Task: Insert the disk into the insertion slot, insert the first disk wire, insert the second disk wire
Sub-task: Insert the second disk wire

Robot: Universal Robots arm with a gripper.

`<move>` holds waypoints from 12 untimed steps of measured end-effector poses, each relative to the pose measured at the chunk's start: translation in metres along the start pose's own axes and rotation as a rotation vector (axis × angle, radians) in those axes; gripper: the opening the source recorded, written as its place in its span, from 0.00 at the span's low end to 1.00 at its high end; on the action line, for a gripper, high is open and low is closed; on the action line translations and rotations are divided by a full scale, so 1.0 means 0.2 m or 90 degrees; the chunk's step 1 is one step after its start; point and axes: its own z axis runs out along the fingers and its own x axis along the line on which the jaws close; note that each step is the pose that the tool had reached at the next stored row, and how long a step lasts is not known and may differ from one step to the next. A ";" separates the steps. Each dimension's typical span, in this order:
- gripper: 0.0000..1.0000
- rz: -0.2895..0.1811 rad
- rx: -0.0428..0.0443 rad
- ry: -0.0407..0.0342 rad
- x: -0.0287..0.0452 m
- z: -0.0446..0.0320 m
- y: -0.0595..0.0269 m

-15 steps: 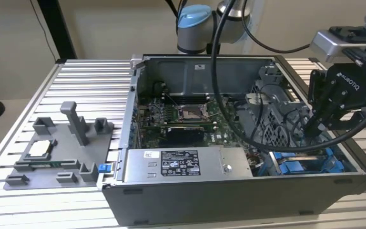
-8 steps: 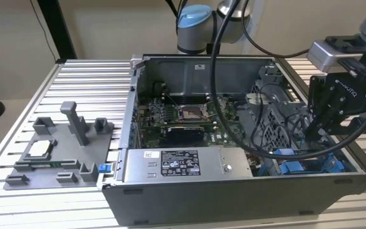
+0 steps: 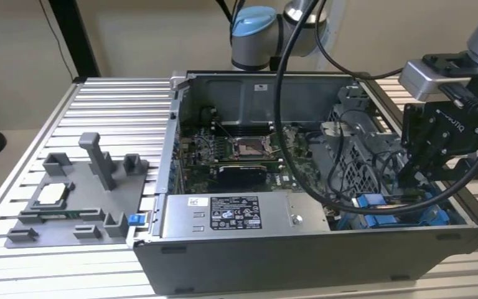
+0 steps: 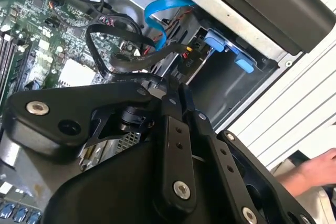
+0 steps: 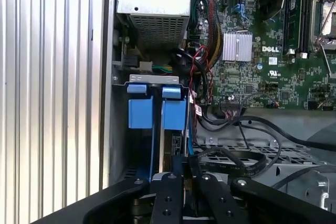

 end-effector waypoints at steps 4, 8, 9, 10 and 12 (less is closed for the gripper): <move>0.00 0.000 0.0005 -0.0001 0.000 0.002 0.000; 0.00 0.000 0.0022 -0.0001 0.000 0.006 0.002; 0.00 0.000 0.0023 0.0000 0.000 0.007 0.002; 0.00 0.000 0.0023 0.0000 0.001 0.007 0.003; 0.00 0.000 0.0023 -0.0001 0.000 0.008 0.003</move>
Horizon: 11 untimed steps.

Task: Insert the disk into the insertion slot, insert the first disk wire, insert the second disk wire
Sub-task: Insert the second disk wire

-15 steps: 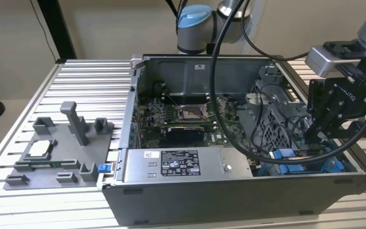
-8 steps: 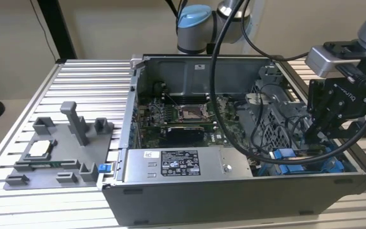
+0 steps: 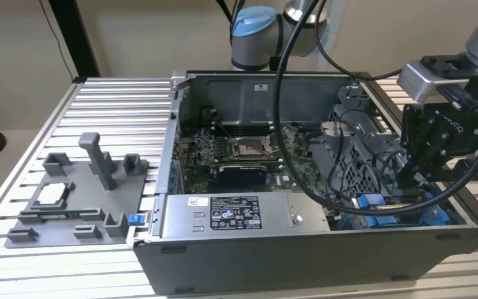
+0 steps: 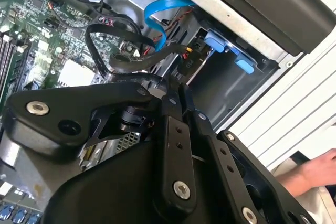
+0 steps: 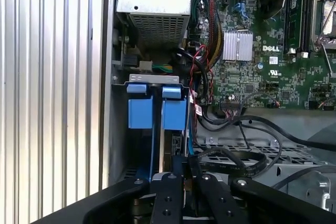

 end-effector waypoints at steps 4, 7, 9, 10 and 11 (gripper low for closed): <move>0.00 0.000 0.0028 0.0000 0.000 0.010 0.001; 0.00 0.000 0.0066 0.0001 0.000 0.020 0.001; 0.00 0.000 0.0072 0.0002 0.001 0.023 0.006; 0.00 0.000 0.0074 0.0002 0.001 0.024 0.009; 0.00 0.000 0.0076 0.0003 0.001 0.025 0.012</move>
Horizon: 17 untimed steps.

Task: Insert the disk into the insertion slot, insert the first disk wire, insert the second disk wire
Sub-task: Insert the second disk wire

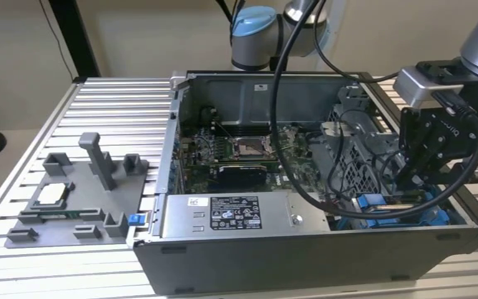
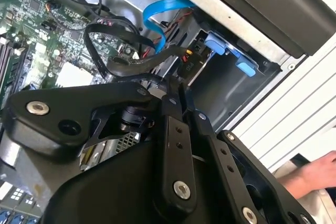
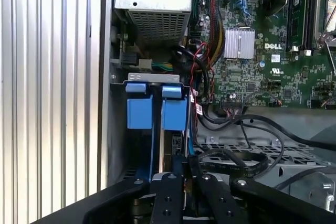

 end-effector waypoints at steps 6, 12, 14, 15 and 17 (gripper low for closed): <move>0.00 0.000 0.0050 0.0004 0.005 0.017 0.008; 0.00 0.000 0.0107 0.0004 0.007 0.028 0.010; 0.00 0.000 0.0125 0.0005 0.007 0.030 0.010; 0.00 0.000 0.0128 0.0005 0.007 0.031 0.011; 0.00 0.000 0.0130 0.0005 0.007 0.034 0.011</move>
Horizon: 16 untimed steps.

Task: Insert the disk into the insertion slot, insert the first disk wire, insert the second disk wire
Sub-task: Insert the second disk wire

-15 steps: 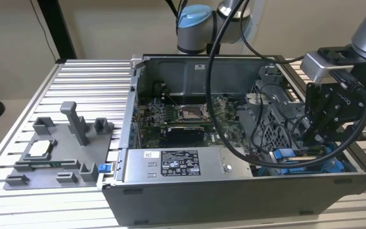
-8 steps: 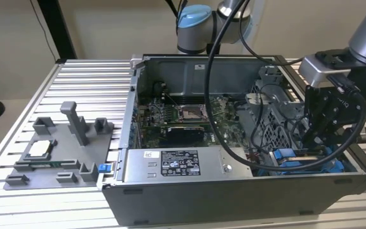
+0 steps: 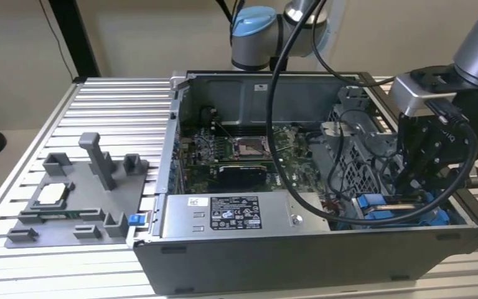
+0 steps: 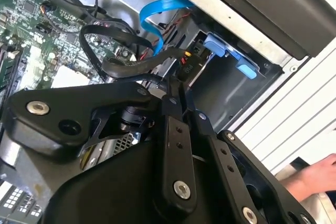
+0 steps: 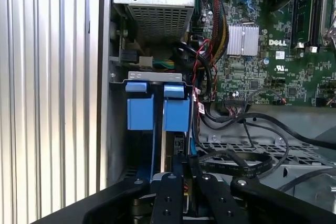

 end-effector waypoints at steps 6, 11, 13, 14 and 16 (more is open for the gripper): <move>0.00 0.000 0.0000 -0.0001 0.000 0.010 0.002; 0.00 0.000 0.0005 0.0002 0.001 0.017 0.002; 0.00 0.000 0.0007 0.0002 0.001 0.018 0.002; 0.00 0.000 0.0008 -0.0001 0.002 0.020 0.001; 0.00 0.000 0.0007 -0.0002 0.003 0.021 0.002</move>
